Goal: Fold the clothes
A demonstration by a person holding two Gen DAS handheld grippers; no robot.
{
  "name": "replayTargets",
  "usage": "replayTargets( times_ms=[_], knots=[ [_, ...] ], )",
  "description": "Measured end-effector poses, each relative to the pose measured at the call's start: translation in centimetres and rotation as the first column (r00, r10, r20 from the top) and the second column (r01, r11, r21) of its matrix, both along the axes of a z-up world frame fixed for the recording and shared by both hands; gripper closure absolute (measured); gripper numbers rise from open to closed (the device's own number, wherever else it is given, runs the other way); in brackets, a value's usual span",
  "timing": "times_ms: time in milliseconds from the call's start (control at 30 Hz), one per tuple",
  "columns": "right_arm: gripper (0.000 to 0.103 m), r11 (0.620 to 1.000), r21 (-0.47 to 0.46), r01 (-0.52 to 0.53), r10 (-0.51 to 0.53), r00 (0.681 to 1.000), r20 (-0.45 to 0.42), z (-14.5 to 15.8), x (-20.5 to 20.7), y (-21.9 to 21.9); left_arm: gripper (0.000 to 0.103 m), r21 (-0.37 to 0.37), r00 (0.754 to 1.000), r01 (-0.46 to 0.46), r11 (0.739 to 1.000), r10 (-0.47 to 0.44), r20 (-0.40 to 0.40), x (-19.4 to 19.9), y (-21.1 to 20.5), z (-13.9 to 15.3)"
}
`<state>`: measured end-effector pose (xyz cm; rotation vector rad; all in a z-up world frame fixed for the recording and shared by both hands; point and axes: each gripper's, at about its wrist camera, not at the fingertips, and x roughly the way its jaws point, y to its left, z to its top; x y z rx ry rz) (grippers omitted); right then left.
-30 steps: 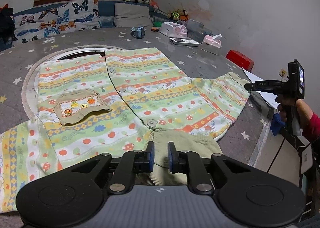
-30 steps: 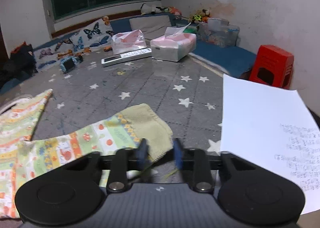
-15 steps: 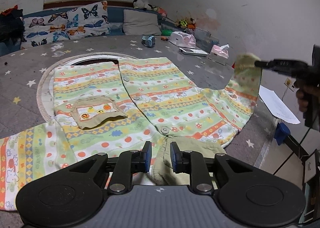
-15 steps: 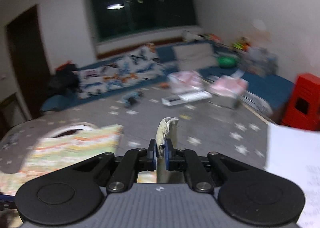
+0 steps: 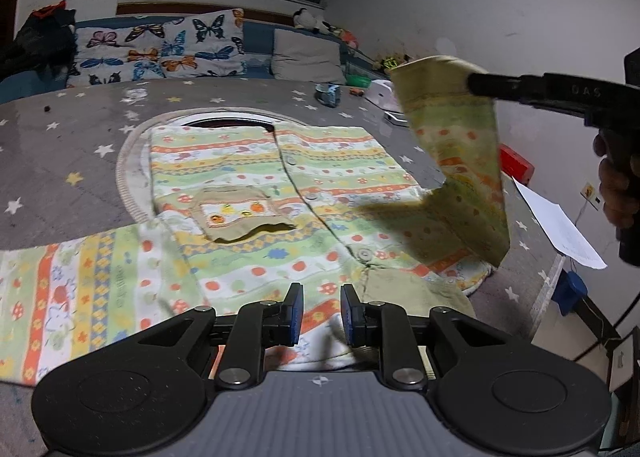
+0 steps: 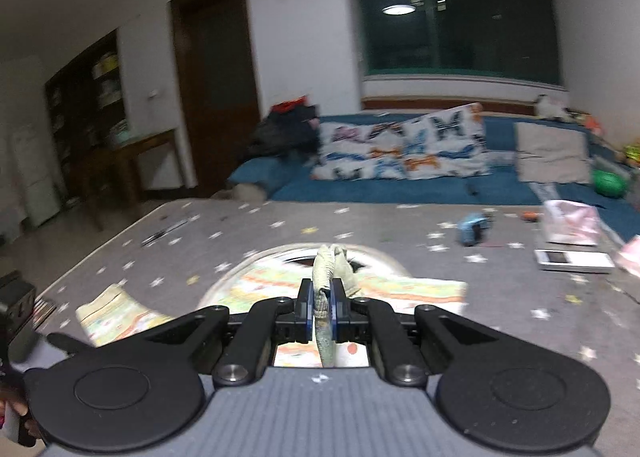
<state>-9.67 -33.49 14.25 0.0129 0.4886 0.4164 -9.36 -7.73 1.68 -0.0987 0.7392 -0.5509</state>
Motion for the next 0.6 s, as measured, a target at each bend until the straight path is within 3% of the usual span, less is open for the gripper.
replayTargets(
  times_ms=[400, 533, 600],
  knots=[
    [0.095, 0.983, -0.039, -0.182, 0.176, 0.976, -0.125, -4.7, 0.5, 7.8, 0.077, -0.011, 0.999, -0.038, 0.999, 0.038, 0.003, -0.2, 1.2, 0.1],
    [0.085, 0.97, -0.035, -0.239, 0.231, 0.961, -0.155, -5.8, 0.1, 8.6, 0.077, -0.012, 0.999, -0.039, 0.999, 0.039, 0.008, -0.1, 1.2, 0.3],
    [0.084, 0.968, -0.04, -0.248, 0.24, 0.959, -0.151, -5.9, -0.1, 8.6, 0.077, -0.013, 0.999, -0.038, 0.999, 0.038, 0.012, 0.0, 1.1, 0.5]
  ],
)
